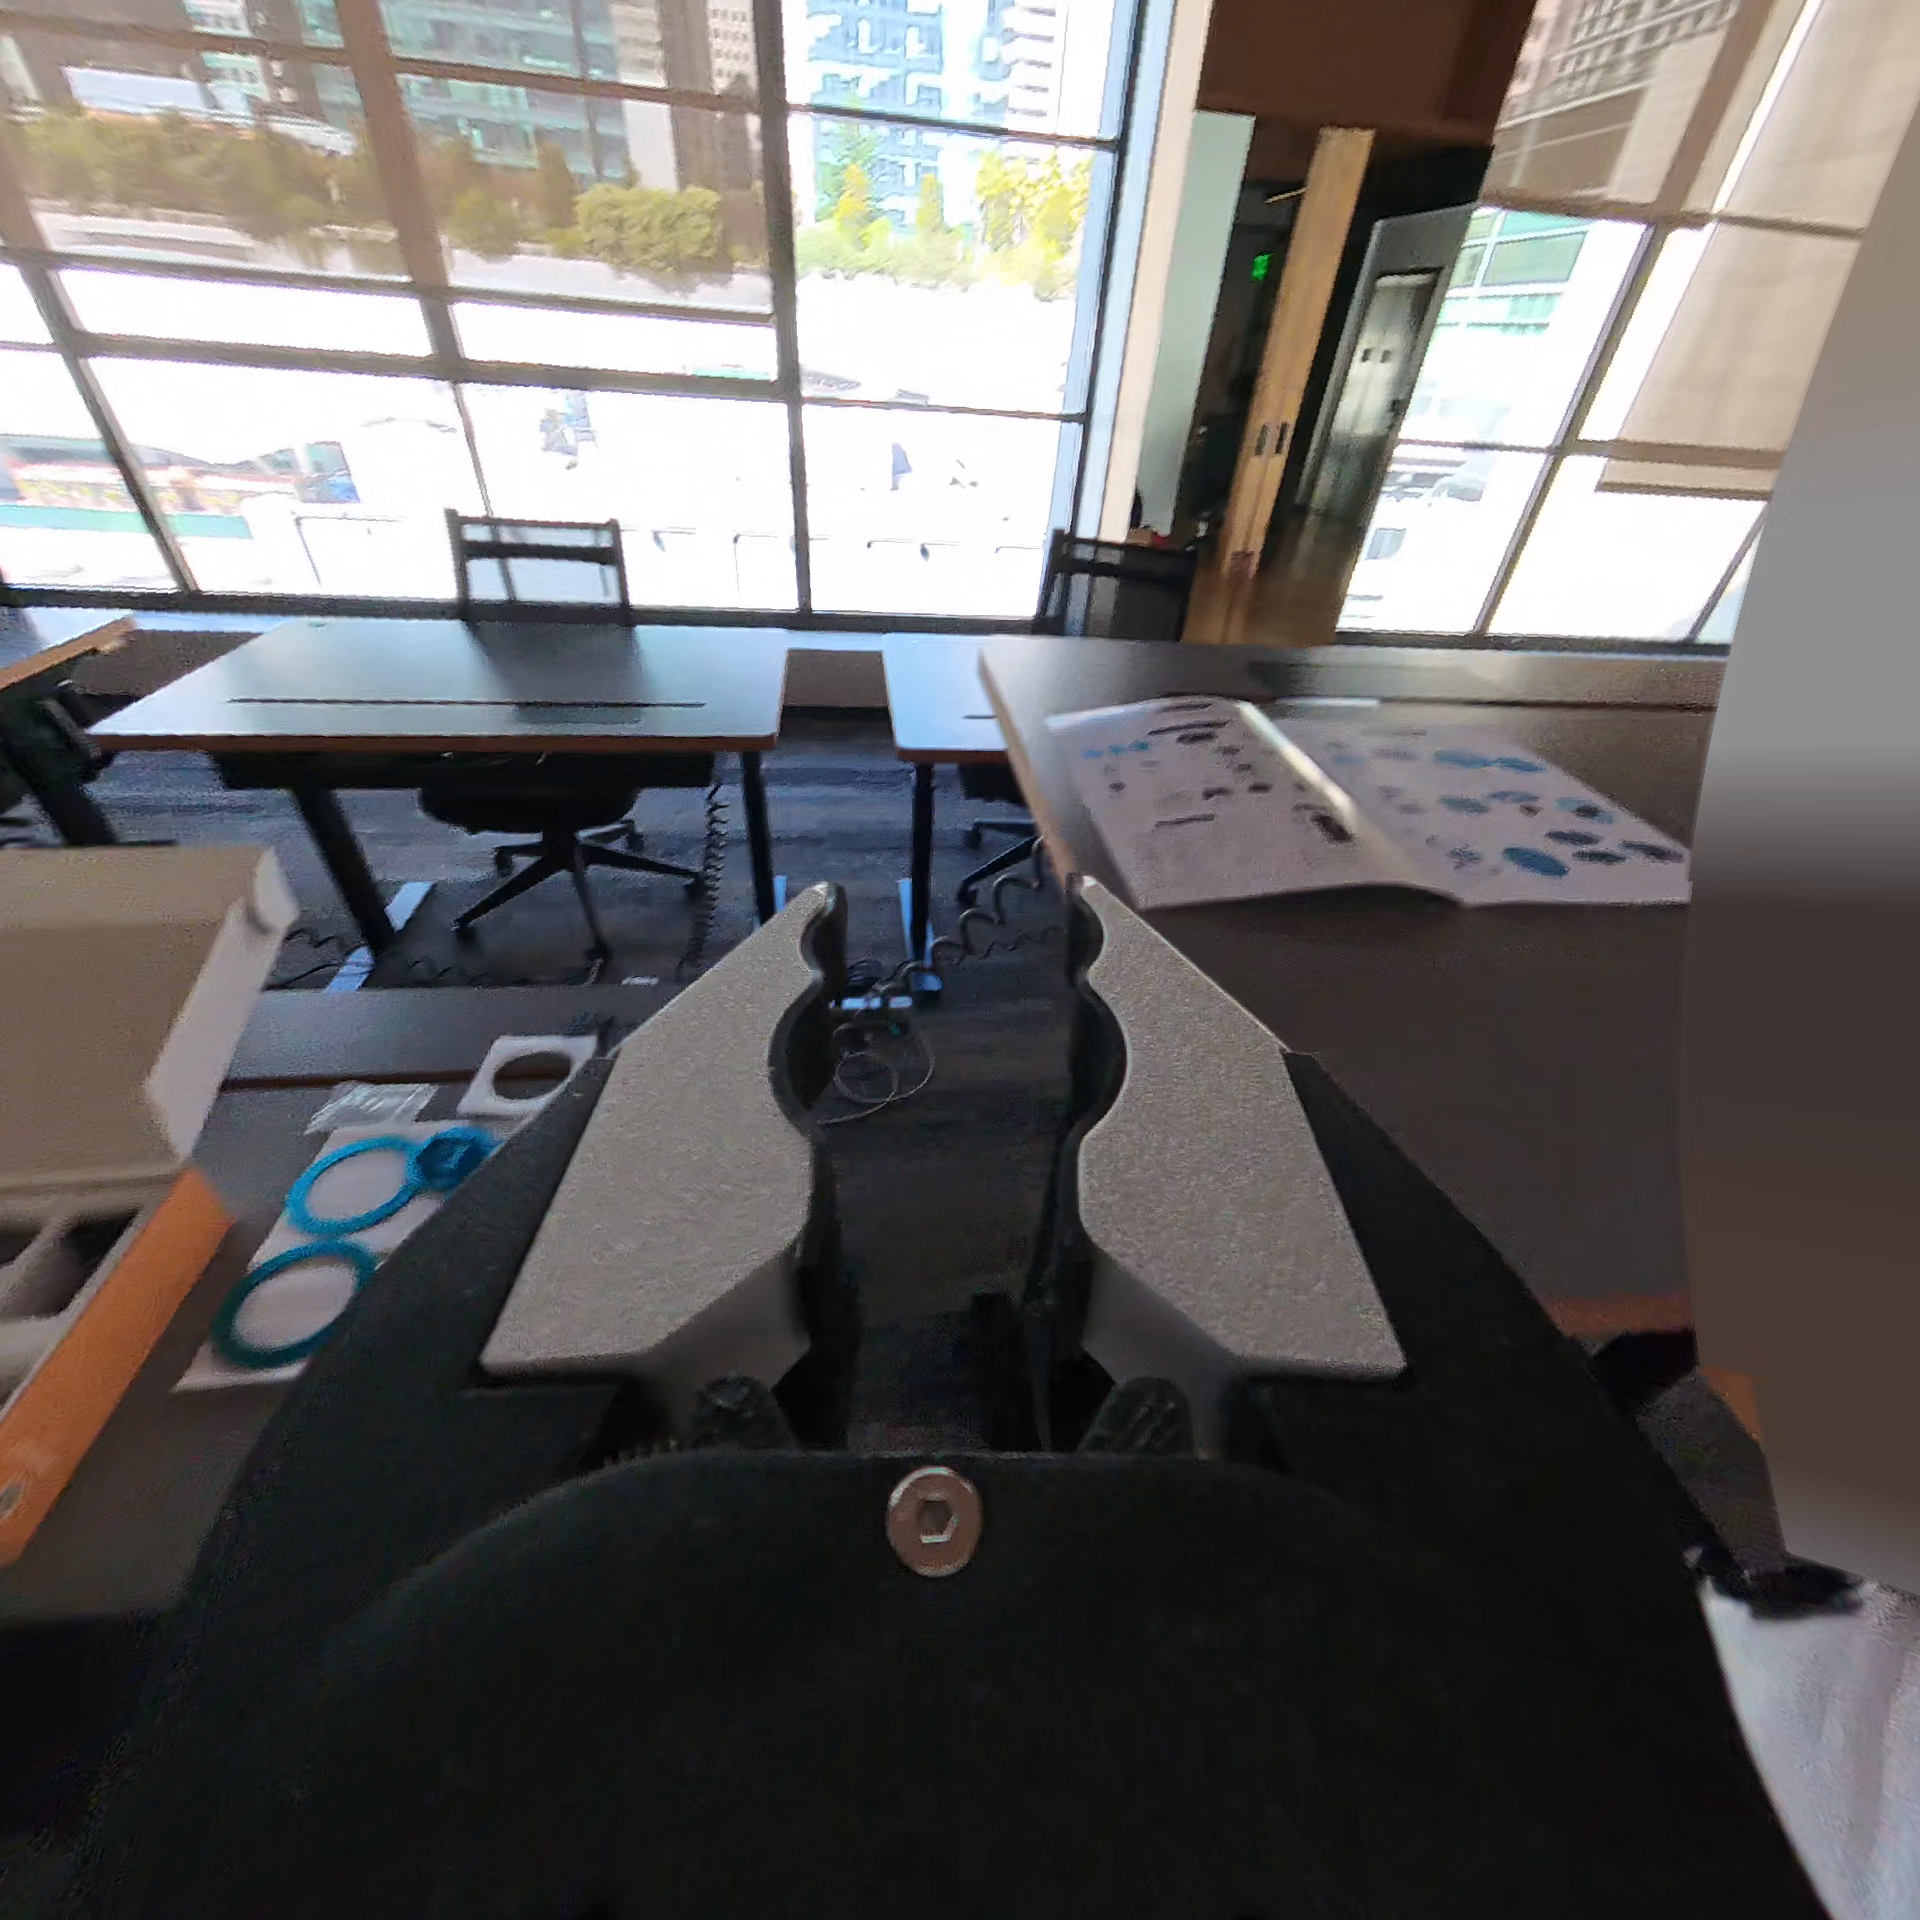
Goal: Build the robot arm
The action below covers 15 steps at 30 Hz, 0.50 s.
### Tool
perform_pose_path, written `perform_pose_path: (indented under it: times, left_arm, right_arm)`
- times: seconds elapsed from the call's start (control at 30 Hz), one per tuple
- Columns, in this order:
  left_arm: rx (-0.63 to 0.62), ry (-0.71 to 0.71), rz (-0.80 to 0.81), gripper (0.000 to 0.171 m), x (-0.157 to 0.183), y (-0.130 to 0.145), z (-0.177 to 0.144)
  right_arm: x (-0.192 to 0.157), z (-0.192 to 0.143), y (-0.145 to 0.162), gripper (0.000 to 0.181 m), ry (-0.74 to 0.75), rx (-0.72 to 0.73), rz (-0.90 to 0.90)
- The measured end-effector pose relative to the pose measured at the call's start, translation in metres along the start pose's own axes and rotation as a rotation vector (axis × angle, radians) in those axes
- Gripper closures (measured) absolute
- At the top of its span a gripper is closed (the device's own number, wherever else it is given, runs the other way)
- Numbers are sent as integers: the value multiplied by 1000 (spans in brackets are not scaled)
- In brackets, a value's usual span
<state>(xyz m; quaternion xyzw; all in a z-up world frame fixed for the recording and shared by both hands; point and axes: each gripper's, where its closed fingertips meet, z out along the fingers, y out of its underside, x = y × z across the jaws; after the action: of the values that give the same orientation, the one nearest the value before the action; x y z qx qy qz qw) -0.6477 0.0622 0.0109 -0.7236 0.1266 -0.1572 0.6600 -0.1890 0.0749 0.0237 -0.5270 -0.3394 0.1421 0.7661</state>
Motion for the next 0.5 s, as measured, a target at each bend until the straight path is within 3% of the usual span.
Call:
perform_pose_path:
  times: [0.1,0.17,0.3,0.37,0.5]
  left_arm:
    - [-18,-104,35,135,-63,44,-64]
    - [10,-104,41,141,-99,60,-89]
    - [22,7,-42,140,-153,73,-116]
    - [-17,-14,-47,138,-182,84,-129]
    - [-37,7,-145,136,-210,107,-148]
  right_arm:
    - [-86,70,1,179,-151,-1,-34]
    - [-132,116,7,181,-214,-28,-39]
    - [-213,208,15,181,-324,-58,69]
    - [-249,247,16,180,-351,-48,96]
    - [-301,306,15,176,-368,-63,72]
